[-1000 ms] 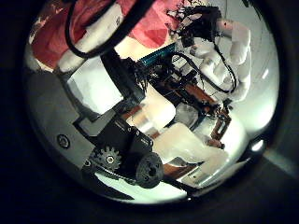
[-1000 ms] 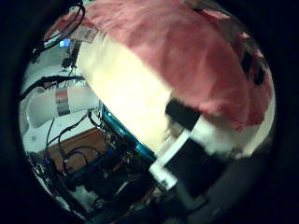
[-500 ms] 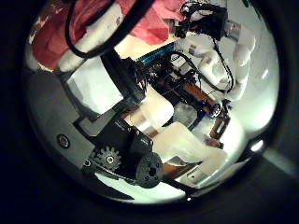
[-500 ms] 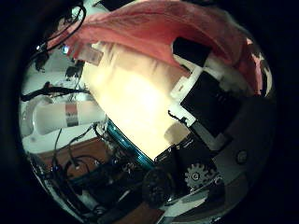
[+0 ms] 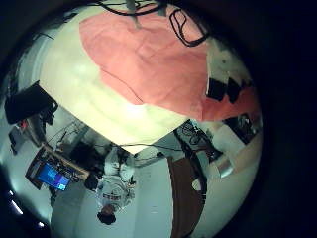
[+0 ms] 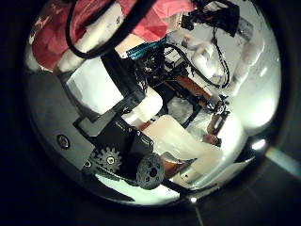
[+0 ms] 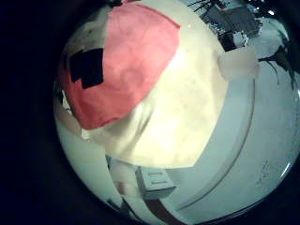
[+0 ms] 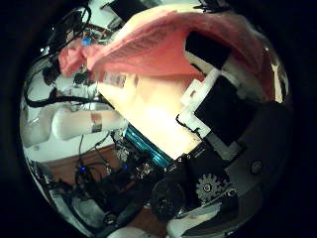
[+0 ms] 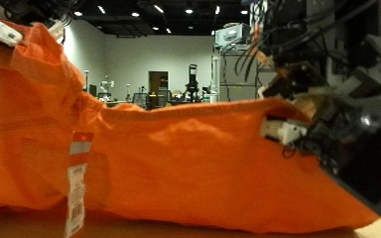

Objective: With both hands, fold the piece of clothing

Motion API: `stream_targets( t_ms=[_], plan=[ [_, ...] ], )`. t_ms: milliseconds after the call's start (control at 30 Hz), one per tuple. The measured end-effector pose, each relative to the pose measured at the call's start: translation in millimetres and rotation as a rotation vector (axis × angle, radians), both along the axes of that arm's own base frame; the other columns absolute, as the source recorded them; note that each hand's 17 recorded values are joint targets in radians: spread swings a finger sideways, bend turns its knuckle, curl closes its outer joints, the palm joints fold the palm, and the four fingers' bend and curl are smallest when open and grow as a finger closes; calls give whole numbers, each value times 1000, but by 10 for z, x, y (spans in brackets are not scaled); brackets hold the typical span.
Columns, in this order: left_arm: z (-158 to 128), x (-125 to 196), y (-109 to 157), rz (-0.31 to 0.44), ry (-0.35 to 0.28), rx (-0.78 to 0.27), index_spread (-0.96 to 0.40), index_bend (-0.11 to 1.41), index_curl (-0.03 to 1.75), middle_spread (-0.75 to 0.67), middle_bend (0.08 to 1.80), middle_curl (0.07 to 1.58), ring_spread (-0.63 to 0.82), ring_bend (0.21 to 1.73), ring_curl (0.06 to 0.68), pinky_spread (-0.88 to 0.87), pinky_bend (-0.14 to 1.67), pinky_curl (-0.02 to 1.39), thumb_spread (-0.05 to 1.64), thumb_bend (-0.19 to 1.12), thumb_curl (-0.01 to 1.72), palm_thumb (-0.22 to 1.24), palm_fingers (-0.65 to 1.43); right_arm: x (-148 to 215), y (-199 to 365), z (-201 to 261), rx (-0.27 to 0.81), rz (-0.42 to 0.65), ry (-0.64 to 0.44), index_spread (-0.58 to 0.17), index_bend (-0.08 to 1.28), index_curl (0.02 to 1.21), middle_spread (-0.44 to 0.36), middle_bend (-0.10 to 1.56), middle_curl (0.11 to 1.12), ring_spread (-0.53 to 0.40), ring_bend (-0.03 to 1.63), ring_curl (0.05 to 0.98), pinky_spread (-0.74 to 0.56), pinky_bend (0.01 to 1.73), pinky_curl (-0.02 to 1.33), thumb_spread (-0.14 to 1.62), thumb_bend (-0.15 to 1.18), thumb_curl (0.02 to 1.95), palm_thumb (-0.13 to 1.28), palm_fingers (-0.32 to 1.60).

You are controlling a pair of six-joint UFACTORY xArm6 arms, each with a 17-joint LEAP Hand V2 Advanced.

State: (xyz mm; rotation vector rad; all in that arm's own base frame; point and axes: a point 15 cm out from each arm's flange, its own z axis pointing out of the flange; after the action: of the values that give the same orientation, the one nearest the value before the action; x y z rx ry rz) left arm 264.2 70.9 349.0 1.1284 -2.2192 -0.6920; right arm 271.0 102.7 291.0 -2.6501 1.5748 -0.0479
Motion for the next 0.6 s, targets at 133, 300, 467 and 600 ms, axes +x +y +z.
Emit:
stream_targets(
  t_ms=[133,300,467,600],
  plan=[
    [43,85,41,21,3,1,-744,194,1036,-506,1098,620,-548,982,491,-780,740,592,1322,-9,265,617,1116,208,-36,224,-6,-30,15,-290,1016,935,-158,1259,864,-238,1306,789,-271,1185,956,1186,16,626,1091,1112],
    [-7,326,155,66,3,4,-743,193,1044,-503,1102,626,-540,992,495,-778,730,599,1361,-8,266,604,1108,583,-42,234,-22,-58,66,-282,1022,931,-154,1269,851,-237,1309,795,-268,1179,970,1193,1,646,1100,1110],
    [-110,757,242,102,-13,12,-741,192,1058,-501,1103,636,-531,1008,504,-772,711,608,1382,-6,273,606,1086,1001,-16,119,-43,-82,130,-276,1029,928,-151,1281,840,-238,1308,799,-260,1176,990,1192,-8,664,1092,1103],
    [-297,1148,249,133,-25,24,-736,190,1071,-499,1101,643,-524,1018,510,-770,703,618,1387,-6,282,611,1077,1412,-16,-23,-59,-109,187,-273,1038,926,-150,1286,835,-239,1302,802,-254,1168,1003,1196,-7,675,1087,1092]
  ],
)
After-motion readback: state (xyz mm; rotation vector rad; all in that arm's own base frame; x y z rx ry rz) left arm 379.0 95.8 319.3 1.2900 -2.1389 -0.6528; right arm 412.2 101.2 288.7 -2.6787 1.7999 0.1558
